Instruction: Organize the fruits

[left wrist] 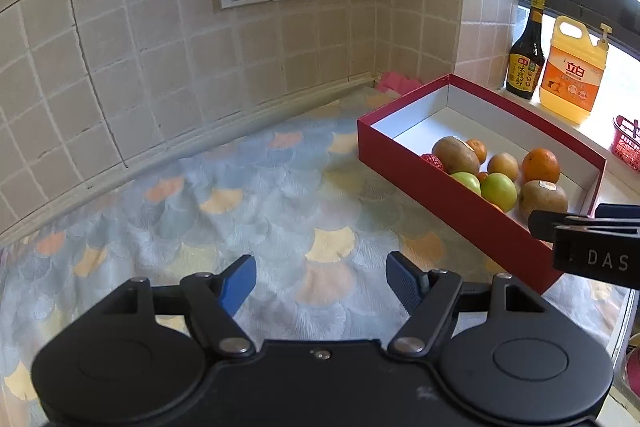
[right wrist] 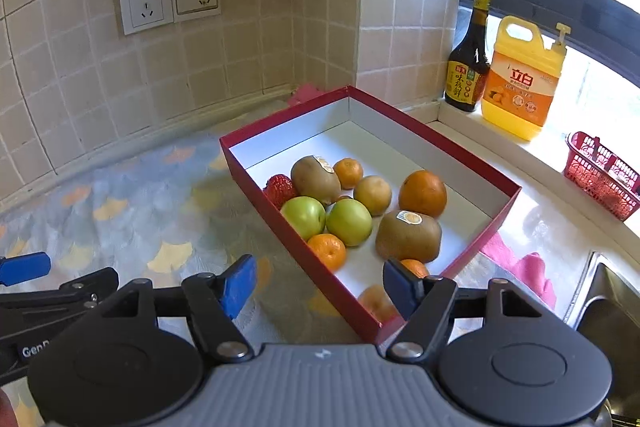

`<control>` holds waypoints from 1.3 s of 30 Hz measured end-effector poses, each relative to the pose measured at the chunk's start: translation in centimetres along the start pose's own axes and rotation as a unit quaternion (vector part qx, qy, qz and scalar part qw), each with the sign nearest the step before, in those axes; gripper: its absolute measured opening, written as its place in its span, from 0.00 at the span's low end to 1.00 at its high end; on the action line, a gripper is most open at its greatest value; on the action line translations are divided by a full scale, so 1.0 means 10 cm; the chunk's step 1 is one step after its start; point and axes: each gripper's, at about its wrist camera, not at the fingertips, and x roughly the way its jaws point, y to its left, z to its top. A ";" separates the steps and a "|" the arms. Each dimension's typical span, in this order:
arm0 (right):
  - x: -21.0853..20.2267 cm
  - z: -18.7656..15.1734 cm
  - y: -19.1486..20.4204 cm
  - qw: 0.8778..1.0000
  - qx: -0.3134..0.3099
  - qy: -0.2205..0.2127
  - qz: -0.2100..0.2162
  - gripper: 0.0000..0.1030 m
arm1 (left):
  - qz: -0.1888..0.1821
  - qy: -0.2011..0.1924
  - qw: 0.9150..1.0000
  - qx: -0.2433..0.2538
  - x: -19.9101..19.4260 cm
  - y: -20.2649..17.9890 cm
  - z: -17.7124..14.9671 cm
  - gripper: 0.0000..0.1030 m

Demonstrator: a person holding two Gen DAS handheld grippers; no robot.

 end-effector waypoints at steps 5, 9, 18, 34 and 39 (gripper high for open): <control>-0.05 -0.02 0.02 1.000 -0.002 -0.002 -0.007 0.73 | -0.006 0.005 1.000 -0.001 -0.02 0.01 -0.03 0.83; -0.05 -0.03 0.04 1.000 -0.001 -0.001 -0.007 0.73 | -0.004 0.010 1.000 -0.003 -0.01 0.05 -0.05 0.83; -0.04 -0.03 0.07 1.000 -0.007 0.005 -0.002 0.73 | -0.002 0.013 1.000 -0.008 0.00 0.13 -0.07 0.83; -0.04 -0.09 0.12 1.000 -0.009 0.008 0.001 0.74 | -0.002 0.012 1.000 -0.006 -0.03 0.15 -0.10 0.83; -0.05 -0.10 0.12 1.000 -0.009 0.008 0.002 0.74 | -0.003 0.012 1.000 -0.006 -0.04 0.15 -0.10 0.83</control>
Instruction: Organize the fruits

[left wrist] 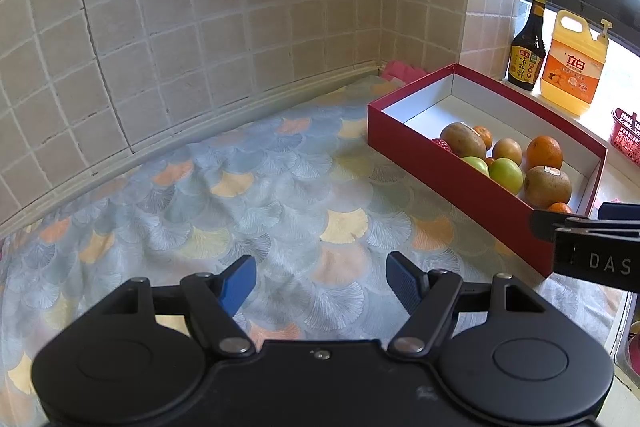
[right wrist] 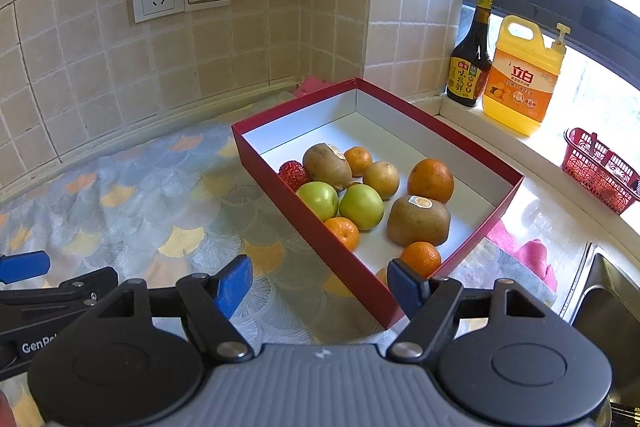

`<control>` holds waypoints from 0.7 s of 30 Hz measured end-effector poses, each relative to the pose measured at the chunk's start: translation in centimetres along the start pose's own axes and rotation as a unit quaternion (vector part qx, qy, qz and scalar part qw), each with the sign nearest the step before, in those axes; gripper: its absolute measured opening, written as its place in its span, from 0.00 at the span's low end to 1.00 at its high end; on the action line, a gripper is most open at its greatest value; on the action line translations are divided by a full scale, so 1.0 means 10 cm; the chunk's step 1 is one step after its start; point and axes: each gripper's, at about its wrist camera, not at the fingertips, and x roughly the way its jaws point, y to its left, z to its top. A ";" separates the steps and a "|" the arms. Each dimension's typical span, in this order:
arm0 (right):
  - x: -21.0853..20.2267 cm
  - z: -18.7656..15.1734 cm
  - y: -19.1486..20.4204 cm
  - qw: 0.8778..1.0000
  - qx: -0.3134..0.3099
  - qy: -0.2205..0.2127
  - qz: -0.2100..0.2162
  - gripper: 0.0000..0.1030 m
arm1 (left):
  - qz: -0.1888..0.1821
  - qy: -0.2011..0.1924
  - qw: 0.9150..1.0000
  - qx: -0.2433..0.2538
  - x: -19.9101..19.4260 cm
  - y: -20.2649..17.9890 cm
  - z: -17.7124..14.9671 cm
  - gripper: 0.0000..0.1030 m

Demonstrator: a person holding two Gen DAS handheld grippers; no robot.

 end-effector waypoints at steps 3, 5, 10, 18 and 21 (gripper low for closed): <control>0.00 0.00 0.00 1.000 0.002 0.000 0.000 0.74 | -0.001 0.001 1.000 0.000 0.00 0.00 0.00 0.83; 0.00 0.01 0.02 1.000 0.003 0.000 -0.002 0.74 | 0.000 0.001 1.000 0.000 0.00 0.00 0.00 0.83; 0.00 0.01 0.03 1.000 0.002 0.000 -0.002 0.74 | -0.002 0.001 1.000 -0.001 0.02 0.04 0.01 0.83; 0.05 0.03 0.09 1.000 -0.003 0.002 0.001 0.74 | -0.001 0.004 1.000 -0.002 0.07 0.12 0.03 0.83; 0.08 0.04 0.12 1.000 -0.005 0.004 0.002 0.74 | -0.001 0.005 1.000 -0.005 0.08 0.14 0.04 0.83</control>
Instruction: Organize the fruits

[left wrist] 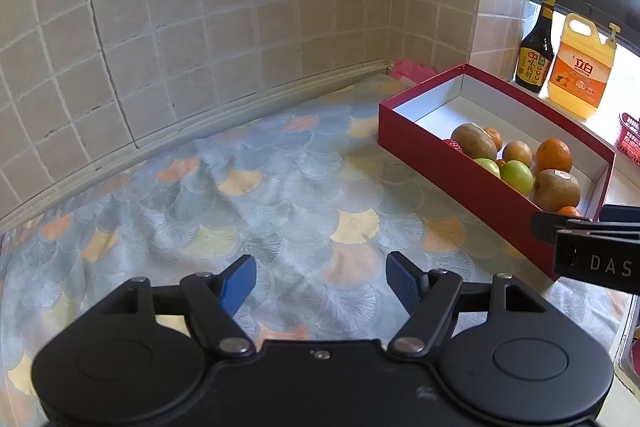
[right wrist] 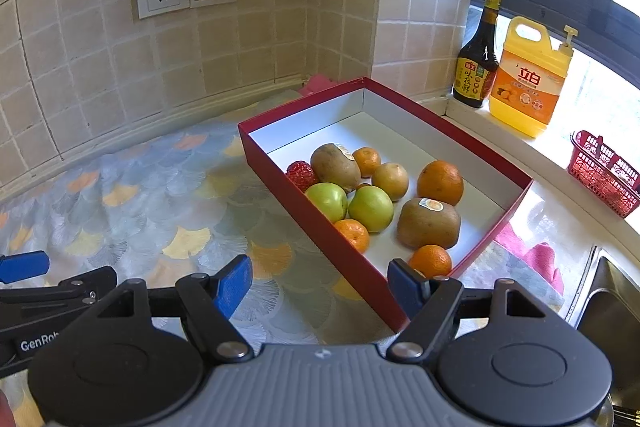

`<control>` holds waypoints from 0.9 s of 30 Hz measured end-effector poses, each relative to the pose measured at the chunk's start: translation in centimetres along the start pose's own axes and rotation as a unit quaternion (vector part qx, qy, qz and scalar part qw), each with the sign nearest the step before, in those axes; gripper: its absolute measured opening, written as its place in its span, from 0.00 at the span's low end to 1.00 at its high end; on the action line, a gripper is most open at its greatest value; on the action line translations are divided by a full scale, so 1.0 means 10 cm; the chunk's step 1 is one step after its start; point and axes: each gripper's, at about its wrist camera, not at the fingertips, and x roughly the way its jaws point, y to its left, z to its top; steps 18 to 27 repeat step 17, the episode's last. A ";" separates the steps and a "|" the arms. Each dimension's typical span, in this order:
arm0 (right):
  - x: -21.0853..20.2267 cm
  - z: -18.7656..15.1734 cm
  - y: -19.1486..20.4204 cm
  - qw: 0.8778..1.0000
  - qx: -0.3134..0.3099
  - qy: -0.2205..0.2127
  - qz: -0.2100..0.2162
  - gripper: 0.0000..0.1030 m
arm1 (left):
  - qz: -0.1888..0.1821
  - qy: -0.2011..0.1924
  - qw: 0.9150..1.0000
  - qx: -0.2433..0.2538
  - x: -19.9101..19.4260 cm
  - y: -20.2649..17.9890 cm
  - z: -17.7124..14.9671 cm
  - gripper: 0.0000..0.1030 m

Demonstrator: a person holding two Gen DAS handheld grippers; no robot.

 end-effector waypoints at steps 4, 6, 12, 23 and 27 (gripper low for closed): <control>0.05 0.01 0.06 1.000 -0.006 0.001 0.003 0.74 | 0.001 0.001 1.000 -0.002 0.04 0.05 0.01 0.83; 0.09 0.02 0.10 1.000 -0.011 0.002 0.009 0.75 | 0.004 0.002 1.000 -0.006 0.07 0.09 0.00 0.83; 0.38 -0.02 0.47 0.996 -0.059 -0.019 0.070 0.78 | 0.090 -0.007 0.994 -0.056 0.29 0.45 -0.20 0.83; 0.79 -0.09 0.92 0.985 -0.115 -0.035 0.121 0.78 | 0.181 -0.001 0.980 -0.082 0.59 0.86 -0.45 0.83; 0.79 -0.09 0.92 0.985 -0.115 -0.035 0.121 0.78 | 0.181 -0.001 0.980 -0.082 0.59 0.86 -0.45 0.83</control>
